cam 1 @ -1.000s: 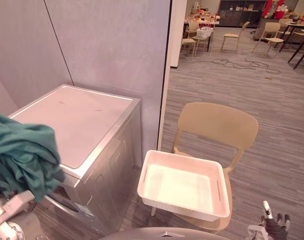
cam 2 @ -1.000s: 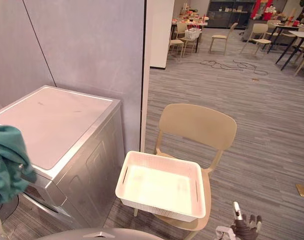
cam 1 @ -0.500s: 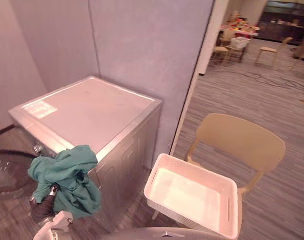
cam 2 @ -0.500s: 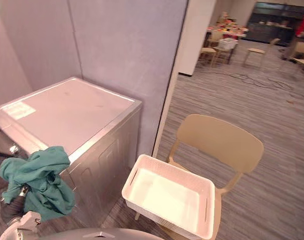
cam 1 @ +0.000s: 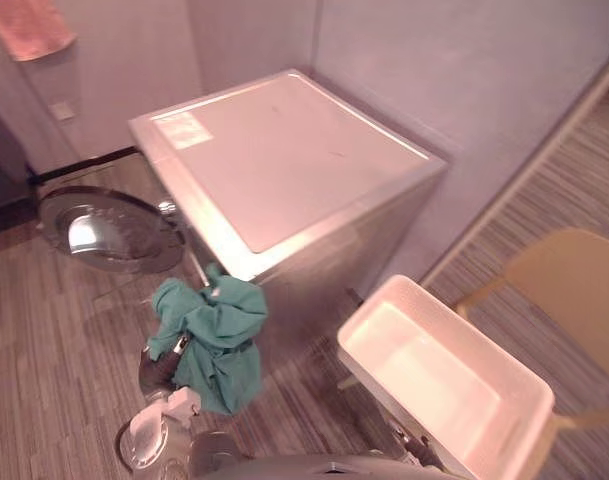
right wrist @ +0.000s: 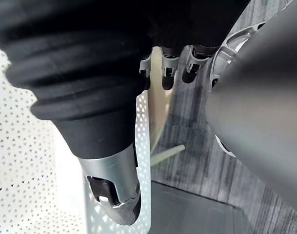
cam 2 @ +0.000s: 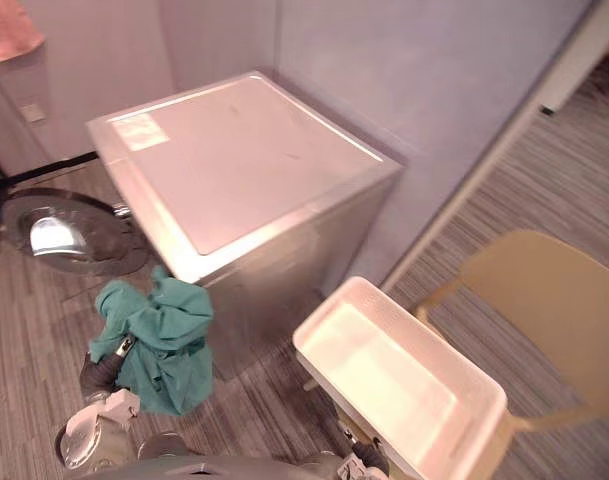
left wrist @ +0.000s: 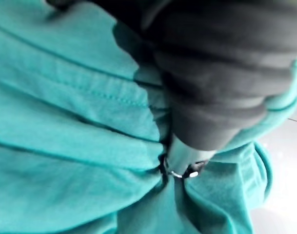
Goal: Pick up the laundry basket with both hands and put the clothes into the washing machine.
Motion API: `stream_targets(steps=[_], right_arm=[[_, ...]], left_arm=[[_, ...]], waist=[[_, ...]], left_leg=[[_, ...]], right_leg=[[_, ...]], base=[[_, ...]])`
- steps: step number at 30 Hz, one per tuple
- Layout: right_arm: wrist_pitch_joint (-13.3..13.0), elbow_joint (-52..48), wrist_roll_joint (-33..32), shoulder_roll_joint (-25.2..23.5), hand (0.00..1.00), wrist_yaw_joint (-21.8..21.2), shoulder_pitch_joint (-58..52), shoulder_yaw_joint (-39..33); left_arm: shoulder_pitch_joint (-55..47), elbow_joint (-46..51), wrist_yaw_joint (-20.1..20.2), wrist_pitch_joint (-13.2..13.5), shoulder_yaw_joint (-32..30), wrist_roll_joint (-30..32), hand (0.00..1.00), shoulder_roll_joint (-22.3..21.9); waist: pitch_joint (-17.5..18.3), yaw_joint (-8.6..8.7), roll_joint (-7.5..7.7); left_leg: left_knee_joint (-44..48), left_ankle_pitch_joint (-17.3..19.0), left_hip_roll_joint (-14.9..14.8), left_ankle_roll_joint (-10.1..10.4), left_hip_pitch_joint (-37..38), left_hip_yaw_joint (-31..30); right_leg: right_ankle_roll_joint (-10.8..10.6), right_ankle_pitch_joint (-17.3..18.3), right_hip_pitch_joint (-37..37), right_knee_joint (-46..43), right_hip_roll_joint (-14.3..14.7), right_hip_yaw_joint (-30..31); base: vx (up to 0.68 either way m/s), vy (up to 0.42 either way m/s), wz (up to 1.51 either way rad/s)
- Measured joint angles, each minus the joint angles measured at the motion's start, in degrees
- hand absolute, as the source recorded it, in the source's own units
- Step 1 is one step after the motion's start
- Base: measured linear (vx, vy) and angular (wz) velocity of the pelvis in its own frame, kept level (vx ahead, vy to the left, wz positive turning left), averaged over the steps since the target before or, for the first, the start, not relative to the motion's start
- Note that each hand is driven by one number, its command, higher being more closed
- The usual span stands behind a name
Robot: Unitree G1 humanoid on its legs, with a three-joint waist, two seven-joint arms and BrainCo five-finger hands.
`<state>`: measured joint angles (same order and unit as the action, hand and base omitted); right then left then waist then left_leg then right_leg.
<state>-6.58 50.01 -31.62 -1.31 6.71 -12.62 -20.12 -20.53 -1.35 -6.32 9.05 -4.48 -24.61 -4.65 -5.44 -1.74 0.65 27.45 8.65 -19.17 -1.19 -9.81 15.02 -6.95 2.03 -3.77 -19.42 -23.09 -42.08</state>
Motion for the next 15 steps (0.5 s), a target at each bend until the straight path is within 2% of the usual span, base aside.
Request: stream_targets(steps=[1,2,3,4,5,7,10,11,12,13,14,15], right_arm=[[0.2,1.3,0.6,-0.9,0.0,0.0,0.2,-2.5],[0.8,4.1,0.6,-1.2,0.0,-0.2,0.1,-3.2],[0.8,5.5,0.6,-1.0,0.0,-0.2,0.3,-3.6],[1.0,7.8,0.6,-1.1,0.0,-0.2,0.8,-4.1],[1.6,8.9,0.6,-0.9,0.0,-0.2,1.3,-5.5],[1.8,9.9,0.6,-0.5,0.0,0.0,2.1,-5.9],[1.8,10.9,0.4,0.6,0.0,0.9,3.9,-6.1],[1.8,10.8,0.4,1.2,0.0,1.1,3.8,-6.9],[1.8,10.2,0.4,1.6,0.0,1.5,3.7,-7.6],[1.7,9.1,0.4,1.6,0.0,1.5,3.5,-7.8],[1.7,7.3,0.3,1.3,0.0,1.4,2.4,-7.8],[1.8,6.3,-0.1,0.1,0.0,1.2,2.2,-7.8]], left_arm=[[0.3,-0.4,0.5,0.1,-0.9,0.0,1.0,0.0],[1.6,-1.3,0.7,0.2,-1.1,0.0,1.0,0.1],[2.4,-2.3,0.9,0.2,-1.0,0.0,1.0,0.3],[4.2,-5.3,0.9,0.0,-1.2,0.0,1.0,0.9],[4.3,-6.8,0.9,-0.3,-1.3,0.0,1.0,1.7],[3.5,-6.7,0.9,-0.3,-0.8,0.0,1.0,2.8],[3.8,-6.6,1.1,-0.3,-0.6,0.0,1.0,4.2],[3.7,-6.6,1.3,-0.3,-0.5,0.1,1.0,4.4],[3.4,-6.6,1.3,-0.3,-0.3,0.1,1.0,4.3],[3.2,-6.6,1.3,-0.3,-0.2,0.1,1.0,4.1],[2.8,-6.6,1.2,-0.3,0.1,0.1,1.0,4.2],[2.9,-6.5,0.9,0.2,0.1,0.1,1.0,4.3]], waist=[[0.8,0.37,0.98],[1.8,1.26,2.13],[1.9,1.34,2.25],[1.6,1.25,2.66],[1.5,1.05,2.44],[1.4,0.56,2.33],[1.6,-0.08,1.9],[1.6,-0.27,1.49],[1.0,-0.32,0.05],[0.8,-0.15,-0.42],[1.0,-0.04,-1.35],[0.9,0.27,-2.03]], left_leg=[[-1.1,-0.3,2.7,1.2,-1.4,-1.8],[-2.7,0.4,4.3,6.6,-2.9,-4.4],[-2.5,1.5,4.8,9.0,-3.8,-5.1],[-0.4,2.0,5.9,8.6,-5.6,-6.3],[0.7,2.6,6.8,8.1,-5.6,-6.4],[1.9,3.8,8.1,7.2,-5.9,-6.3],[3.5,5.0,11.0,5.8,-8.1,-7.1],[3.3,5.2,12.2,5.0,-8.3,-7.5],[2.7,5.1,12.9,4.6,-8.3,-8.2],[1.9,5.0,13.1,4.4,-7.6,-8.4],[-0.6,4.0,13.5,3.7,-5.9,-9.2],[-4.0,1.6,13.8,3.1,-4.5,-10.8]], right_leg=[[0.0,-1.0,0.1,1.8,0.2,-1.1],[0.6,-1.6,-0.8,5.3,1.6,-1.5],[-0.1,-2.5,-1.5,6.7,1.8,-1.7],[-0.5,-5.2,-2.2,8.2,1.6,-2.3],[-0.1,-8.1,-2.6,9.2,1.3,-2.4],[-0.1,-10.5,-3.0,9.6,0.1,-1.7],[0.8,-12.0,-2.9,9.8,-2.2,-0.9],[2.8,-13.5,-3.1,9.5,-3.0,-0.8],[6.2,-15.8,-3.1,8.5,-3.4,0.7],[8.2,-17.2,-2.9,7.9,-3.5,2.9],[10.3,-17.4,-1.5,6.1,-2.1,10.6],[9.2,-9.9,-0.2,3.4,2.0,19.4]], base=[[0.06,0.273,0.81],[0.05,0.24,0.93],[0.04,0.273,0.9],[0.03,0.318,0.46],[0.02,0.326,0.26],[-0.04,0.262,0.07],[-0.09,0.193,0.32],[-0.08,0.124,0.49],[-0.11,0.156,0.48],[-0.1,0.174,0.49],[-0.08,0.19,0.55],[-0.03,0.128,0.61]])
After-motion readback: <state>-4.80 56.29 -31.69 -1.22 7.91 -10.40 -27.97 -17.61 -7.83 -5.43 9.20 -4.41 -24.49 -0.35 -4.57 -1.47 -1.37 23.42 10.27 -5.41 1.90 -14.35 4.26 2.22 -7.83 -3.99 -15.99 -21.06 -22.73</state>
